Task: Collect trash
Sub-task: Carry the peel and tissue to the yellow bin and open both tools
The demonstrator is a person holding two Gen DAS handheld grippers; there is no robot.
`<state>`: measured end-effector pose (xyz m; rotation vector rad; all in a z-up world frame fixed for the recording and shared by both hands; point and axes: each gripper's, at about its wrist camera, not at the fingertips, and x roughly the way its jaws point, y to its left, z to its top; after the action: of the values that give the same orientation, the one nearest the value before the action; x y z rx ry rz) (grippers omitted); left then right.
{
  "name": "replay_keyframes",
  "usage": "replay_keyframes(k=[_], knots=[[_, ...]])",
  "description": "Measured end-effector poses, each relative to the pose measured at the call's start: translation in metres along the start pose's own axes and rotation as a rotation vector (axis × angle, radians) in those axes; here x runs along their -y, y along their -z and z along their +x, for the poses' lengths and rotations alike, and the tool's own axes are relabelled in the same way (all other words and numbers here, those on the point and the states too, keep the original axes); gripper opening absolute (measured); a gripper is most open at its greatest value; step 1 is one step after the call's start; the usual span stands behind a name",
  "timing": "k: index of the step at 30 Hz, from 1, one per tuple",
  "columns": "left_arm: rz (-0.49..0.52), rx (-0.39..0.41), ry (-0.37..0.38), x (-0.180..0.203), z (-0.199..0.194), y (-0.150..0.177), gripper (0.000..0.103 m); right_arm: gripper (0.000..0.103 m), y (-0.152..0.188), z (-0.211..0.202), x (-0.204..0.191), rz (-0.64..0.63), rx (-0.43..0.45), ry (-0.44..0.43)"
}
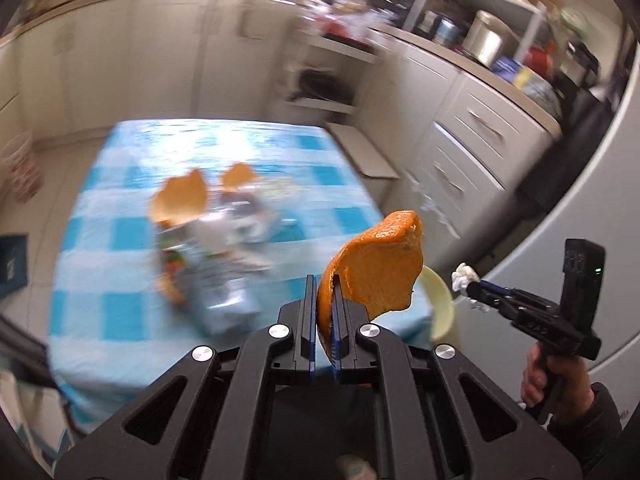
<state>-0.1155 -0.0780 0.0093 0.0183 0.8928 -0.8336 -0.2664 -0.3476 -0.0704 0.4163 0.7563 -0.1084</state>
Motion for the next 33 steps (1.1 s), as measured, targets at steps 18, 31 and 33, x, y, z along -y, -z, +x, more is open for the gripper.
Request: replay_keyframes(k=[18, 31, 33], knots=[[0.327, -0.377, 0.044, 0.22, 0.265, -0.04, 0.006, 0.02, 0.034, 0.037, 0.173, 0.317, 0.002, 0.175], [0.286, -0.41, 0.042, 0.224, 0.278, -0.028, 0.039, 0.045, 0.058, 0.029, 0.195, 0.399, -0.011, 0.193], [0.288, -0.38, 0.028, 0.221, 0.261, -0.029, 0.043, 0.047, 0.063, 0.02, 0.188, 0.402, 0.002, 0.18]])
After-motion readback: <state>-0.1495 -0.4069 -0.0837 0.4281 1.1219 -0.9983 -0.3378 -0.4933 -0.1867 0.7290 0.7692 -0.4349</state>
